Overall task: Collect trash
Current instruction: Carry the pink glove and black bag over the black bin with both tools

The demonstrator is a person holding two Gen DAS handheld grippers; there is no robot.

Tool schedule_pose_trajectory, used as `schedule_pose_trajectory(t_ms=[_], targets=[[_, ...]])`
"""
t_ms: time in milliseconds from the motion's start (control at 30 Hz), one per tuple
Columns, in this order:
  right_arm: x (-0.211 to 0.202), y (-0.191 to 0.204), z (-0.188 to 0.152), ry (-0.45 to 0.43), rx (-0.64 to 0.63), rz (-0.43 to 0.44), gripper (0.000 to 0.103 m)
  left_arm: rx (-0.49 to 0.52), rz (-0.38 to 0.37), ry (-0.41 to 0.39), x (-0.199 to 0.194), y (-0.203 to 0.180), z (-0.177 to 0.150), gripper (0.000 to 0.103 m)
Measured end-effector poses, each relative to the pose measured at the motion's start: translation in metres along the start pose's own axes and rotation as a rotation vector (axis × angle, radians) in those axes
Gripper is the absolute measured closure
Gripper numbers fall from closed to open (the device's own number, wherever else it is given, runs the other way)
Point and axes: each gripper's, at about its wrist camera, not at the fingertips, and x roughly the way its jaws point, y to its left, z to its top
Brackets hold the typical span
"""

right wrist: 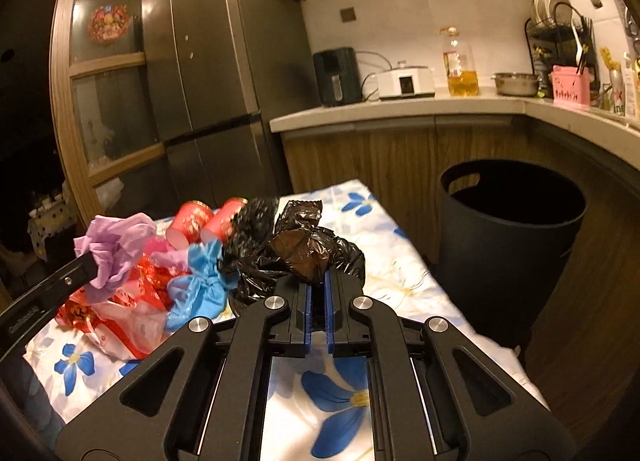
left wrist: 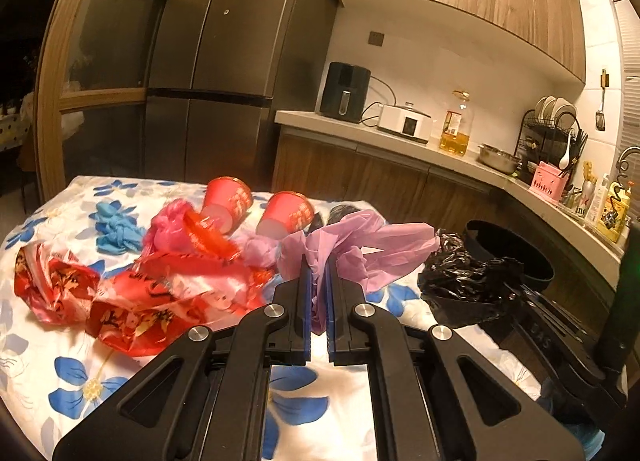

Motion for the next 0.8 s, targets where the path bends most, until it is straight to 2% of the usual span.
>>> schedule_pose_trajectory(t_ms=[133, 333, 500, 800], targets=[[-0.012, -0.014, 0.01, -0.031, 0.012, -0.016, 0.098, 0.019, -0.023, -0.015, 0.004, -0.016, 0.008, 0.098], [-0.025, -0.041, 0.024, -0.08, 0.037, -0.067, 0.098, 0.05, -0.102, -0.012, 0.022, -0.051, 0.021, 0.098], [-0.033, -0.074, 0.039, -0.129, 0.065, -0.139, 0.098, 0.107, -0.158, -0.035, 0.037, -0.09, 0.029, 0.098], [-0.039, -0.131, 0.066, -0.209, 0.098, -0.274, 0.098, 0.137, -0.263, -0.026, 0.081, -0.161, 0.044, 0.098]])
